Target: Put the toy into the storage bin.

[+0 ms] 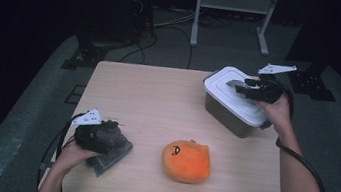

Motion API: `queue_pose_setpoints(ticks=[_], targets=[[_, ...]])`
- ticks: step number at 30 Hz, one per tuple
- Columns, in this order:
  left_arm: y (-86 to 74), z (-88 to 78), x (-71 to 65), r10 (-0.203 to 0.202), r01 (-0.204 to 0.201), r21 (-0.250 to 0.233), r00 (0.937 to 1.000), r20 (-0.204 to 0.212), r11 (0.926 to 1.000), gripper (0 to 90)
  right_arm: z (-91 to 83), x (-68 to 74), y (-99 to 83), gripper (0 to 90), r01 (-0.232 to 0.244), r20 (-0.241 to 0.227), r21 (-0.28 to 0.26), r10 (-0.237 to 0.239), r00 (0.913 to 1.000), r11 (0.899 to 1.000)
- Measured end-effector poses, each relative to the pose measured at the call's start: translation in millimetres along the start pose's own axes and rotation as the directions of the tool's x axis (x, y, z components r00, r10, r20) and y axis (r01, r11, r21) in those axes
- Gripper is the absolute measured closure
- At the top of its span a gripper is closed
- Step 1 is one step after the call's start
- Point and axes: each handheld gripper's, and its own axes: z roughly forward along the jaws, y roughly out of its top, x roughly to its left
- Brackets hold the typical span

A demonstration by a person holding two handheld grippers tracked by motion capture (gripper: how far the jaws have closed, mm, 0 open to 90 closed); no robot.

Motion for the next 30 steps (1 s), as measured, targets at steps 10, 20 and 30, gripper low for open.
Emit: queue_pose_setpoints(ticks=[10,20,30], targets=[[-0.4,-0.1,0.0,-0.008,0.008,0.002,1.0,0.001,1.0,15.2,2.2,-2.2,-2.1,64.6,-0.004,0.0,0.002,0.004,1.0,1.0],[-0.6,0.1,-0.8,-0.008,0.008,0.007,1.0,0.002,0.9999,15.2,2.5,0.8,-1.1,65.4,0.01,-0.038,0.005,-0.01,0.9992,1.0],[0.0,-0.5,-1.5,-0.005,0.005,0.004,1.0,0.003,1.0,15.2,12.9,18.6,6.3,65.4,0.057,-0.114,0.009,-0.055,0.992,0.998]])
